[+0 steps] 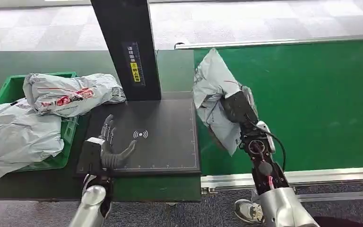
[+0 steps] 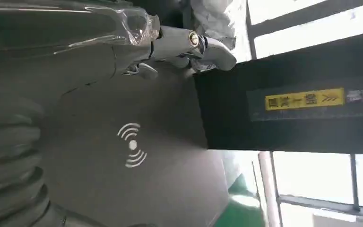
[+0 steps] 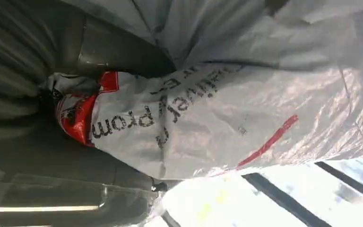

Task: Moved the parcel from conveyor to table for the left to box.

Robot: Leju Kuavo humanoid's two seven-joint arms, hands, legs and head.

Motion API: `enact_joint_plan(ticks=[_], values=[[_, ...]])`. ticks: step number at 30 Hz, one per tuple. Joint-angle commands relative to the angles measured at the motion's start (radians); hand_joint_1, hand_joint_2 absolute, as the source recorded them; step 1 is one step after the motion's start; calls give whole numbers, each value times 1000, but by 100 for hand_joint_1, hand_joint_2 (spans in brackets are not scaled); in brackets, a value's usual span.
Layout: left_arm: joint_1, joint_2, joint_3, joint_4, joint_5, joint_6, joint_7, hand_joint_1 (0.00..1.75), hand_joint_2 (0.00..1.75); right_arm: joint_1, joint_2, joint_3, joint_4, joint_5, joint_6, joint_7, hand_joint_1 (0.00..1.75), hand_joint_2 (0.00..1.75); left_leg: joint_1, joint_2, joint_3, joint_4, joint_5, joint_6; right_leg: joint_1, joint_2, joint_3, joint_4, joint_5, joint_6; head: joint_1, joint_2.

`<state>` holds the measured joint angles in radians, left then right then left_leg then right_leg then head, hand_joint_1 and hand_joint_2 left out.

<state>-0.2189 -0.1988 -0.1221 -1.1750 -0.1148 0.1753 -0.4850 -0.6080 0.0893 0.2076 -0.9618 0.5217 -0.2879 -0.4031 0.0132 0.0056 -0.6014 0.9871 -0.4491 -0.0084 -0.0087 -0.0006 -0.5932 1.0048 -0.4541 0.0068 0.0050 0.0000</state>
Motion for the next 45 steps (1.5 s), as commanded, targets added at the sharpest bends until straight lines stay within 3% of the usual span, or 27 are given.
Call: enact_joint_plan(ticks=[1,6,10,15,20,25,28,29,30,31,32,33,36,41,45], values=[[-60,-15,-16,-10,10,126,-50,0,175,-102,82,215,27,125,-160,-100,175,175,-1,5,2,1,-2,1,0,5,0,1,0,0,0,0],[-53,-14,-13,-23,75,185,-107,0,175,-133,76,311,122,177,-219,-138,175,175,-1,0,4,-1,-1,0,0,0,2,-1,0,-1,0,0],[-51,-15,-12,-38,126,216,-134,0,175,-225,106,432,302,340,-253,-87,175,175,-1,3,4,0,-1,0,-1,3,2,0,0,0,0,0],[-53,1,-26,-26,161,233,-154,0,175,-361,166,614,584,495,89,64,175,175,-1,4,4,0,-1,0,-1,4,2,0,0,-1,0,0],[-32,8,-36,-47,179,241,-154,0,175,-369,177,649,645,498,246,185,175,175,-1,0,4,-1,-1,0,-1,0,3,-1,-1,0,0,0],[-34,7,-41,-50,180,242,-149,0,175,-353,165,639,651,476,255,191,175,175,-1,-4,3,-1,0,0,0,-3,3,-1,-1,0,0,0],[-32,5,-37,-57,181,243,-148,0,175,-343,157,632,636,476,179,190,175,175,-1,-4,2,-1,0,0,-1,-3,2,-1,0,0,0,0],[-26,3,-33,-69,181,244,-148,0,175,-337,155,613,621,464,98,173,175,175,-1,-4,2,0,0,0,0,-3,2,-1,0,0,0,0],[-24,2,-32,-73,181,243,-148,0,175,-337,156,601,620,454,61,159,168,175,-1,-4,3,-1,0,0,0,-3,4,-1,-1,0,0,0],[-18,0,-29,-82,179,244,-147,0,175,-337,158,578,619,437,18,138,143,175,-1,-4,2,-1,0,0,0,-3,3,-1,-1,0,0,0],[-14,-3,-28,-89,175,245,-146,0,175,-329,158,539,601,406,-50,113,54,175,-1,-4,2,0,0,0,-1,-3,2,-1,0,0,0,0],[-13,-3,-28,-91,175,245,-146,0,175,-324,156,522,590,392,-79,100,0,175,-1,-4,3,-1,0,0,0,-3,3,-1,-1,0,0,0],[-12,-5,-32,-90,171,242,-143,0,175,-295,154,430,548,302,-174,15,0,175,-1,-3,4,-1,-1,1,0,-2,3,-1,-1,0,0,0],[-19,-4,-41,-76,169,242,-142,0,175,-246,159,321,501,178,-238,-95,0,175,0,-4,2,-1,0,1,0,-3,3,-2,-1,0,0,0],[-29,-6,-50,-62,171,241,-141,0,175,-212,166,202,438,-8,-129,-178,0,175,0,-4,4,-1,0,1,0,-4,4,-2,-1,0,0,0]])
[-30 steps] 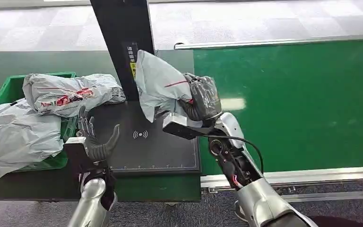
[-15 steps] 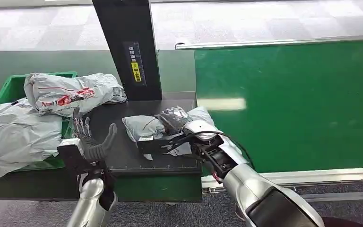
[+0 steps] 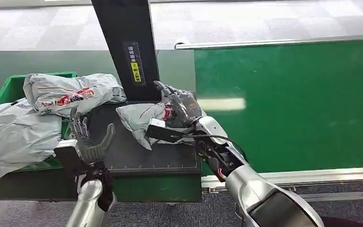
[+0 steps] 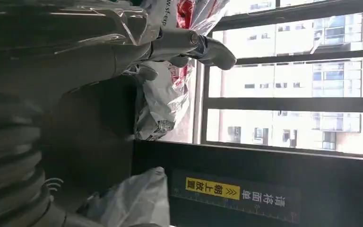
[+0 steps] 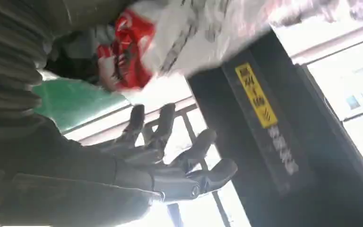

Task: Moved the parcel from conveyor to table for the left to box.

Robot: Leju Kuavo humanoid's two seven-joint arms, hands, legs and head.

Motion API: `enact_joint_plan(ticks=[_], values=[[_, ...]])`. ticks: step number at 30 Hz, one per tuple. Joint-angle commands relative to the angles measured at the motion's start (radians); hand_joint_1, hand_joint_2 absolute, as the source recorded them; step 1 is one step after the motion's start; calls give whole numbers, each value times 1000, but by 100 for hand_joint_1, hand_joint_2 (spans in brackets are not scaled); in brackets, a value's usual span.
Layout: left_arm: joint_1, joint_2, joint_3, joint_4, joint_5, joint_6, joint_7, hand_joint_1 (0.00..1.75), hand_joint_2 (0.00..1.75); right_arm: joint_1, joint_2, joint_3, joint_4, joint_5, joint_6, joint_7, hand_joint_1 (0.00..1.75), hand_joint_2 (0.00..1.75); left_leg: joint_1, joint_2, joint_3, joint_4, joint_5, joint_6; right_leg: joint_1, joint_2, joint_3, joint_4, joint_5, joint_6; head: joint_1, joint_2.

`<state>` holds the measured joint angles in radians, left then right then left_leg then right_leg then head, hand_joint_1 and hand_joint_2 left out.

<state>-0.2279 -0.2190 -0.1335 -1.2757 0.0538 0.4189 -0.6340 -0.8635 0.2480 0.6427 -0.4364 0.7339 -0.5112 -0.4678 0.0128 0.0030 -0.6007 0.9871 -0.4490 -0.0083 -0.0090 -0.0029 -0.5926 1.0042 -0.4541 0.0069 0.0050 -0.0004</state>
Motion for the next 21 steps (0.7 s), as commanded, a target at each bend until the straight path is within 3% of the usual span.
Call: enact_joint_plan(ticks=[1,5,13,18,21], values=[[-21,14,-39,40,2,-2,9,0,175,46,8,-242,-93,-237,110,-115,0,175,0,-2,2,-1,0,0,0,-1,2,-1,-1,0,0,0],[-33,11,-42,57,-1,3,12,0,175,75,15,-320,-146,-404,298,-125,0,175,0,-2,1,-1,0,0,0,-1,2,0,-1,0,0,0],[-31,5,-33,48,-28,16,18,0,175,90,16,-349,-200,-529,437,-131,0,175,0,-1,2,-1,0,1,0,-1,2,-1,-1,0,0,0],[-43,9,-47,73,-68,9,43,0,175,98,14,-364,-214,-639,609,-82,0,175,0,-2,3,-1,0,0,0,-2,3,-1,-1,0,0,0],[-44,7,-48,75,-70,8,44,0,175,99,14,-362,-212,-639,609,-82,0,175,0,-2,3,-2,0,0,0,-2,4,-2,0,-1,0,0]])
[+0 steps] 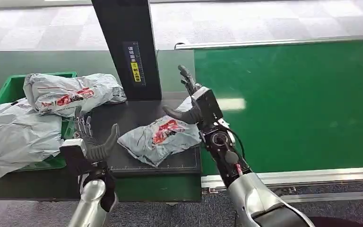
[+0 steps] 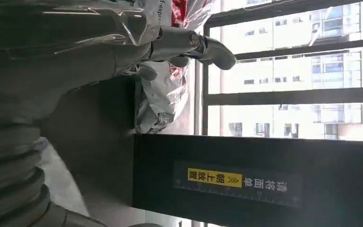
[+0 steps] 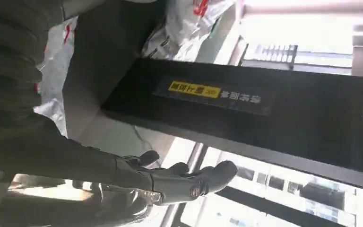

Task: Moved the parcel from conveyor to table for the left to box.

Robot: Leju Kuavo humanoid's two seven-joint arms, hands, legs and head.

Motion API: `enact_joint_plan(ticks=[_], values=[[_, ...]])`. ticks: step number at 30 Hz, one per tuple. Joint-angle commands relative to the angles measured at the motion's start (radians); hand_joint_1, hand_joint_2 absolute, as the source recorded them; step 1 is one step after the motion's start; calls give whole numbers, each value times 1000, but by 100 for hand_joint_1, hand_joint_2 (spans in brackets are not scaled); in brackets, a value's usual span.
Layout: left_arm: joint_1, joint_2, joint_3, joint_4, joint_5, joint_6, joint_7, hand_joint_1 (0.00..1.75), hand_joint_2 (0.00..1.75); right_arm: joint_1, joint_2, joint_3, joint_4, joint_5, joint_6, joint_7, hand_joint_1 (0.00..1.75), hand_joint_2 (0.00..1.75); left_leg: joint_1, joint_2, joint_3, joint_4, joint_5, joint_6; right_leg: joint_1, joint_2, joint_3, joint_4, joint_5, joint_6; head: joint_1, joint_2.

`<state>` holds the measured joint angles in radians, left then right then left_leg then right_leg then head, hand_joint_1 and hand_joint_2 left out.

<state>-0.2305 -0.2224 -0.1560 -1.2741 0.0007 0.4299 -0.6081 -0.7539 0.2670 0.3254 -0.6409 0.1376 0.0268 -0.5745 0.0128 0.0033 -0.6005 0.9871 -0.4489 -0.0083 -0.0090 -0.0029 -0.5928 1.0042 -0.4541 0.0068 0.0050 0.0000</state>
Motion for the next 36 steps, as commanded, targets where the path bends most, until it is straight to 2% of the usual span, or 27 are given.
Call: enact_joint_plan(ticks=[1,11,14,16,17,18,21,23,25,28,30,31,36], values=[[-41,11,-26,73,-17,-3,18,0,175,-11,-5,-45,-8,-43,71,25,0,175,0,-2,2,-1,0,0,0,-2,2,-1,-1,0,0,0],[-41,11,-26,73,-17,-3,18,0,175,-11,-5,-45,-8,-43,71,25,0,175,0,-1,1,-1,0,0,0,-1,2,-1,-1,0,0,0],[-48,12,-29,89,-63,-5,40,0,175,-27,-6,-45,22,-117,189,60,0,175,0,-1,1,-1,0,0,0,-1,2,0,0,0,0,0],[-52,15,-36,96,-91,1,50,0,175,-32,-5,-43,32,-136,221,69,0,175,0,-1,2,-1,0,0,0,-1,2,0,0,0,0,0],[-67,44,-88,126,-197,10,81,0,175,-35,-4,-37,34,-142,233,69,0,175,0,-1,3,-1,0,0,0,-1,3,-1,-1,0,0,0],[-79,67,-144,146,-282,-48,126,0,175,-40,-5,-26,37,-144,240,66,0,175,0,-1,2,-1,0,0,0,-1,2,-1,0,0,0,0],[-81,47,-169,159,-355,-140,136,0,175,-41,-11,-13,17,-155,217,57,0,175,0,-2,3,-1,0,1,0,-2,4,-1,-1,0,0,0],[-74,28,-179,154,-378,-210,149,0,175,-35,-35,5,-49,-81,39,28,0,175,0,-2,3,-1,0,1,0,-2,4,-1,-1,0,0,0],[-73,18,-197,154,-395,-264,161,0,175,-15,-48,-52,-138,-104,-42,59,0,175,-1,-1,1,0,0,1,0,-1,1,0,0,0,0,0],[-92,1,-234,192,-389,-334,162,0,175,7,-59,-195,-195,-301,10,136,0,175,-1,-4,0,0,1,1,0,-4,1,-1,-1,0,0,0],[-96,-10,-263,194,-402,-346,148,0,175,7,-76,-207,-180,-360,60,172,0,175,0,-5,1,0,1,1,0,-5,3,-1,-1,0,0,0],[-94,-15,-271,181,-385,-367,137,0,175,0,-86,-190,-155,-384,131,184,0,175,0,-7,2,-1,1,1,0,-7,5,-2,-2,0,0,0],[-93,-23,-310,162,-396,-403,147,0,175,-32,-60,-197,-53,-421,68,226,0,175,0,-1,3,-1,0,1,0,-2,4,-1,-1,0,0,0]])
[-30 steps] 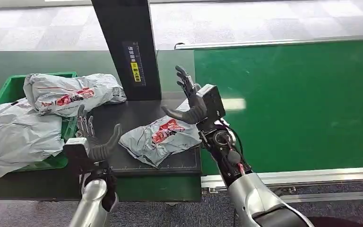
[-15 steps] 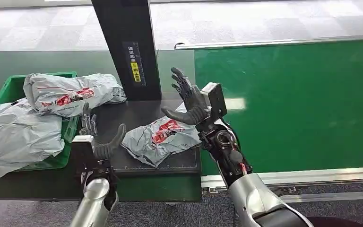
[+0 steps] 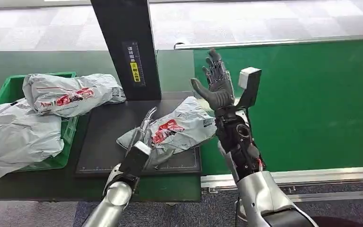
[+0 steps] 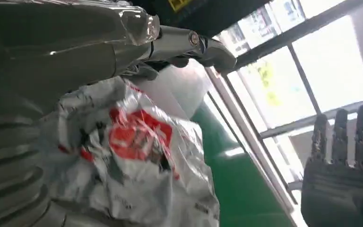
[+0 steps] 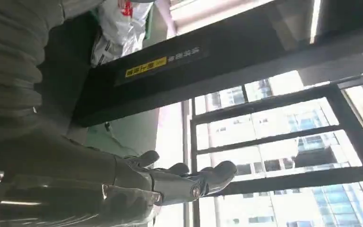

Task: Moved the parcel from conveyor to table for the left to box.

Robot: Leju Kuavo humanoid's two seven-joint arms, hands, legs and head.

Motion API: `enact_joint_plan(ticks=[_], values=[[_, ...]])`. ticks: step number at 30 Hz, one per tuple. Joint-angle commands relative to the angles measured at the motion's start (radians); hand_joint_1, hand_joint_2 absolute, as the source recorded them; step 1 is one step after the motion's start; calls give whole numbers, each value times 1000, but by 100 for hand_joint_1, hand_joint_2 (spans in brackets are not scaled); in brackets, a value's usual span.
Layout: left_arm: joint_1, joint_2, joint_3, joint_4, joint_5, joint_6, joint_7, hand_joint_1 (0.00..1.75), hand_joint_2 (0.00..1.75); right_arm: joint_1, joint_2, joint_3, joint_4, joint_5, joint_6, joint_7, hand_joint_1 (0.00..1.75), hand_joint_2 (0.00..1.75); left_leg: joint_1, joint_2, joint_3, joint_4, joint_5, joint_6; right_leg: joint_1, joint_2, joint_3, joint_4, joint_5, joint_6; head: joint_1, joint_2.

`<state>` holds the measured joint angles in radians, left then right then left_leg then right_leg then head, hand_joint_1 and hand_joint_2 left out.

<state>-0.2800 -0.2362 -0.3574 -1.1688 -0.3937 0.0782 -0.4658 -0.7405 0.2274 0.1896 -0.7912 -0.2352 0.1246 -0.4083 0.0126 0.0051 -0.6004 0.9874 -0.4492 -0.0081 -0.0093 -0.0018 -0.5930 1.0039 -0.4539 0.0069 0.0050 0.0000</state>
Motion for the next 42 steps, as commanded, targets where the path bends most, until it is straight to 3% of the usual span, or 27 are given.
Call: enact_joint_plan(ticks=[1,4,6,10,14,21,30,31,32,34,42], values=[[-40,-10,-106,50,23,-72,-12,0,175,-46,-21,-54,95,-41,-56,69,0,175,0,-3,2,-1,0,0,0,-2,3,-1,-1,0,0,0],[-29,1,-101,14,75,-126,-27,0,175,-29,-39,-14,39,12,-107,86,0,175,0,-2,2,-1,0,0,0,-1,3,-1,0,0,0,0],[-39,11,-125,25,18,-100,28,0,175,-17,-47,-10,11,20,-112,94,0,175,0,-1,3,-1,-1,1,0,-1,3,-1,-1,0,0,0],[-162,-10,-184,352,-354,50,316,0,175,-5,-51,-17,-2,53,-127,116,0,175,0,-4,2,-1,0,1,0,-3,3,-1,-1,0,0,0],[-217,-51,-117,549,-430,133,360,0,175,17,-44,-33,-16,70,-126,116,0,175,0,-3,3,-1,1,0,0,-2,4,-1,0,0,0,0],[-217,-56,-64,578,-488,129,404,0,175,47,-45,-45,-52,86,-124,120,0,175,0,-1,5,-2,0,0,0,-1,5,-2,0,-1,0,0],[-203,-67,-19,551,-468,107,348,0,175,47,-39,-46,-51,96,-122,122,0,175,0,0,4,-1,0,0,0,1,4,-1,0,0,0,0],[-197,-68,-8,529,-446,117,315,16,175,48,-39,-46,-52,97,-122,122,0,175,0,0,4,-1,0,0,0,0,4,-1,0,0,0,0],[-193,-70,4,518,-424,123,291,166,175,50,-40,-46,-56,97,-122,122,0,175,0,0,5,-2,0,0,0,1,5,-2,1,0,0,0],[-190,-69,14,492,-404,134,272,175,175,55,-43,-48,-66,97,-123,122,0,175,0,0,5,-2,0,1,0,1,6,-2,0,-1,0,0],[-165,-60,46,410,-311,170,220,175,175,56,-47,-45,-76,103,-127,121,0,175,0,0,6,-2,-1,0,0,1,6,-2,0,-1,0,0]])
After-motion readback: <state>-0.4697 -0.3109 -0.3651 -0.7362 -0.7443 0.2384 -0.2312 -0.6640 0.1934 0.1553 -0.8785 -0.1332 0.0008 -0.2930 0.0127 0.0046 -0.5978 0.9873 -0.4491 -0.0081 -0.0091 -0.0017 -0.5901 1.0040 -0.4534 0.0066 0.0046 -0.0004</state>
